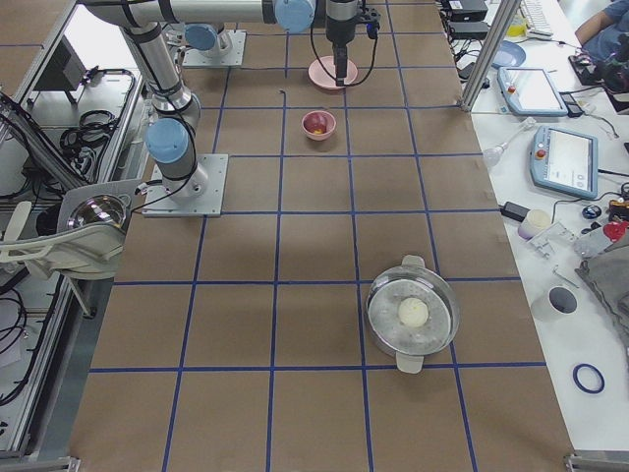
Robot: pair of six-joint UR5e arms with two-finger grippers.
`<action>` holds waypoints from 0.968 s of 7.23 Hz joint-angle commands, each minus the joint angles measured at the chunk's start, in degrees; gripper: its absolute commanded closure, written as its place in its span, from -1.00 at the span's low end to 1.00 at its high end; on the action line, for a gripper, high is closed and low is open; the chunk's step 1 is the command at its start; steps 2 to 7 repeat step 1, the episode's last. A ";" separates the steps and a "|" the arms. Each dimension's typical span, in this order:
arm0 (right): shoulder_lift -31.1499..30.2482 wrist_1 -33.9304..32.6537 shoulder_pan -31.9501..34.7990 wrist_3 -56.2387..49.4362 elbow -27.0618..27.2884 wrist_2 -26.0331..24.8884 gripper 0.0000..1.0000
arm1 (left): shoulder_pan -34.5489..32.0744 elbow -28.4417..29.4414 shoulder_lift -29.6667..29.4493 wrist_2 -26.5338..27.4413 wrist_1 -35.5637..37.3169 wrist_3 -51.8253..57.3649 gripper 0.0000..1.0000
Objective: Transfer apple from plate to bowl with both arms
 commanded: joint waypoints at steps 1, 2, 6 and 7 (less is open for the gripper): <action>0.03 0.00 0.00 0.00 0.00 -0.08 -1.00 | 0.17 0.01 0.11 0.27 -0.37 0.44 -1.00; 0.03 0.00 0.00 0.00 0.00 -0.08 -1.00 | 0.17 0.01 0.11 0.27 -0.37 0.44 -1.00; 0.03 0.00 0.00 0.00 0.00 -0.08 -1.00 | 0.17 0.01 0.11 0.27 -0.37 0.44 -1.00; 0.03 0.00 0.00 0.00 0.00 -0.08 -1.00 | 0.17 0.01 0.11 0.27 -0.37 0.44 -1.00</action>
